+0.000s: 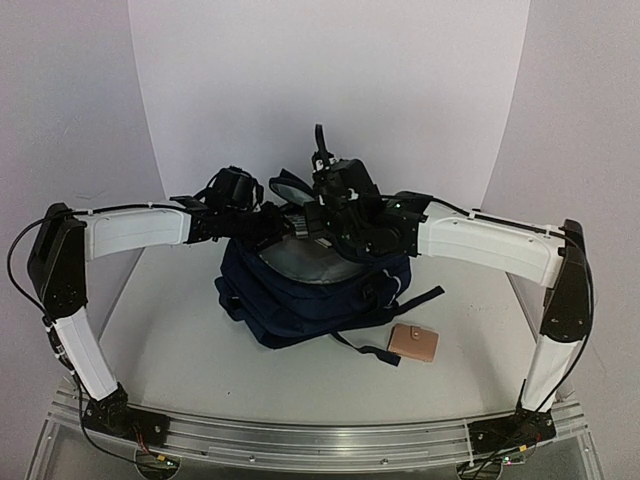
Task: Pack the student bag
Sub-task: Place the stationery in the student bag.
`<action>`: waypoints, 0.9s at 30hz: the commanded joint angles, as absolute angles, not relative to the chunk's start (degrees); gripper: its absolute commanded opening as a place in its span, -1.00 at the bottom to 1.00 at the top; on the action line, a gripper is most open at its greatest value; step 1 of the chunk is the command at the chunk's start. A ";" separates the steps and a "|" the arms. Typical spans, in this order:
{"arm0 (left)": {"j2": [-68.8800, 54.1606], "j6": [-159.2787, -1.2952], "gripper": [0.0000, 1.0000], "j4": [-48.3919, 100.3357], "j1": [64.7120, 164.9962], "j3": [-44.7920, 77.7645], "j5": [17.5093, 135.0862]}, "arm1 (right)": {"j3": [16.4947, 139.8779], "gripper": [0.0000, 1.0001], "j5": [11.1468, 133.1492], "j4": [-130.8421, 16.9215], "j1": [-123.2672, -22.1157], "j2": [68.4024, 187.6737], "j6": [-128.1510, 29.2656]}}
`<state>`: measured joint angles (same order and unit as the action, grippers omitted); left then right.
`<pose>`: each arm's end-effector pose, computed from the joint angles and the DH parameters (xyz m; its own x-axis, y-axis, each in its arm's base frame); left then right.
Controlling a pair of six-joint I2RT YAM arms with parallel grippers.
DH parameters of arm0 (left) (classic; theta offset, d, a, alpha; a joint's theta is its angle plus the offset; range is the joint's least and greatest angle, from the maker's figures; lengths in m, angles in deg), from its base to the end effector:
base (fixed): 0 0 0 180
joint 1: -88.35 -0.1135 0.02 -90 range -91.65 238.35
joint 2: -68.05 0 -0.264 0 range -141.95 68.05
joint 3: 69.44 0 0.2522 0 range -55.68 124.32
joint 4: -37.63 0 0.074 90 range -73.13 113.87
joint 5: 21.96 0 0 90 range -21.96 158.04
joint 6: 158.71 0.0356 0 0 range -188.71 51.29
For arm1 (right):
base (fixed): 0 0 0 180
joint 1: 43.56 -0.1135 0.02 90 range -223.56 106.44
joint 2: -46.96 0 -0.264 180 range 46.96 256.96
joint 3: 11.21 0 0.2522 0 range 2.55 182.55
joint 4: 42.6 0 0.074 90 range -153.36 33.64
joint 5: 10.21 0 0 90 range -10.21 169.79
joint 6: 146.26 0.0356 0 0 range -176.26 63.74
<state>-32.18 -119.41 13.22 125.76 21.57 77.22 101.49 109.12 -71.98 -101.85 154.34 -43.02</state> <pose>0.3196 -0.2516 0.2724 -0.8244 -0.3312 -0.4590 0.1063 0.7059 -0.7003 0.2492 0.3702 0.3460 -0.3246 -0.1455 -0.9346 -0.4440 0.8959 0.0147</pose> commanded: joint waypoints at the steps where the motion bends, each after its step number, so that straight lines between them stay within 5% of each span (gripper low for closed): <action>1: -33.74 -117.58 -0.27 14.93 126.08 24.40 76.35 | 102.98 -1.00 111.04 -63.48 -102.77 147.94 -42.21; 6: -37.53 -116.66 -0.66 19.94 126.13 26.63 78.49 | 102.48 -1.00 110.76 -63.48 -102.75 147.93 -42.20; 9: -40.15 -116.06 -0.73 23.22 126.30 28.54 80.80 | 101.90 -1.00 110.04 -63.48 -102.78 147.88 -41.90; 17: -45.72 -115.13 -0.76 31.80 126.67 31.38 84.09 | 99.94 -1.00 110.09 -63.21 -102.77 146.86 -40.80; 21: -39.11 -112.85 -0.45 31.42 126.67 25.70 81.26 | 97.80 -0.98 109.70 -63.32 -102.75 145.12 -39.83; 23: -33.53 -111.56 -0.22 28.69 126.67 21.68 78.87 | 95.68 -0.72 109.41 -63.62 -102.79 142.71 -38.69; 26: -25.10 -110.69 0.10 20.89 126.27 16.78 75.10 | 91.48 0.18 108.85 -63.93 -102.75 137.33 -36.67; 27: -22.28 -110.57 0.20 17.74 126.06 15.51 73.66 | 89.80 0.34 108.82 -64.03 -102.78 135.42 -36.08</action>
